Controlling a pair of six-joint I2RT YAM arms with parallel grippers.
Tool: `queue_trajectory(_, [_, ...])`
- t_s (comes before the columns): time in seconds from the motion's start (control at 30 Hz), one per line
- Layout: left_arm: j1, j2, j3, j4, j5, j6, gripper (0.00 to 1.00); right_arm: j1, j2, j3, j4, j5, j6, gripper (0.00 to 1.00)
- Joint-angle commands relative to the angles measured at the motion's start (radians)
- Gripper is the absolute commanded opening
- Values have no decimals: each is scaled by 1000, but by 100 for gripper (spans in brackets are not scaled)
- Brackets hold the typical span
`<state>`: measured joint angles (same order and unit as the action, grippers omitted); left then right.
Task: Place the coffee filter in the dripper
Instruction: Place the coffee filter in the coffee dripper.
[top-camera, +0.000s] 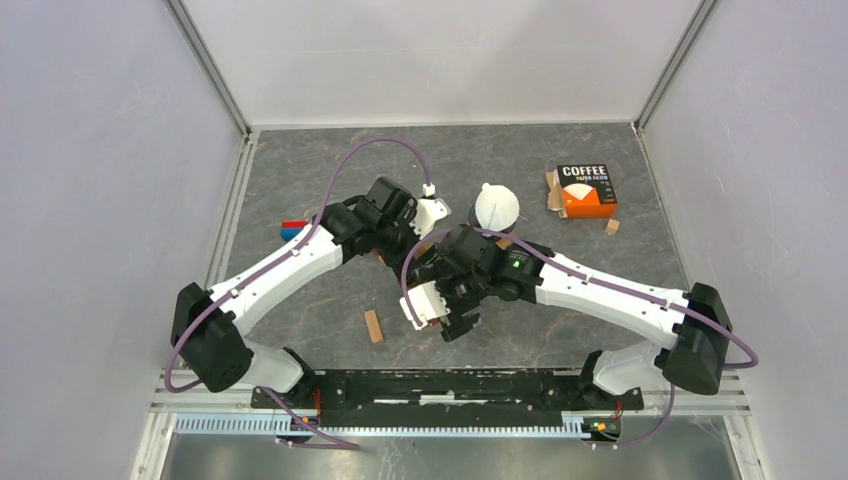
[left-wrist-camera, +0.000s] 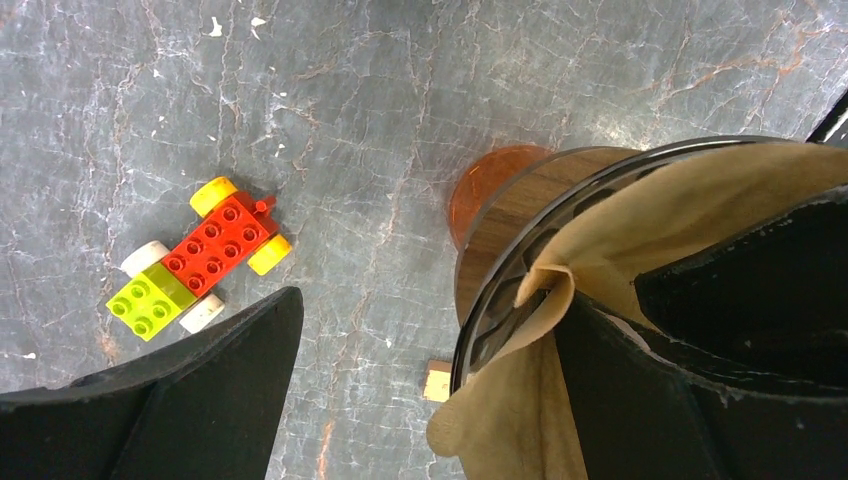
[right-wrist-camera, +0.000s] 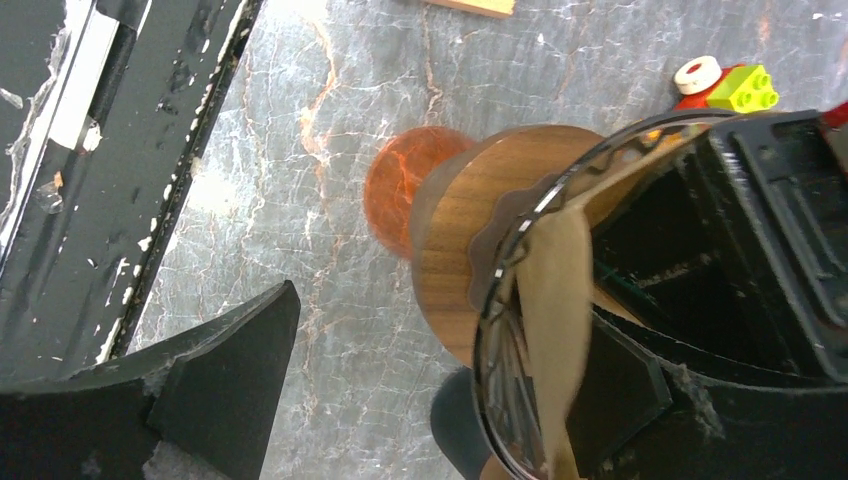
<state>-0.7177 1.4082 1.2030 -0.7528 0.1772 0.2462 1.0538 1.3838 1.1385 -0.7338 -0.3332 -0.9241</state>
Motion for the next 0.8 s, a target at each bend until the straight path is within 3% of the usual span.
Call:
queue_trajectory(0.0, [1,-49,54,5,-13,68,100,3,-22,91,2,5,10,97])
queue_trajectory(0.77, [1,-106,84,-13,68,94,100,2,-69,68,5,-33,7,99])
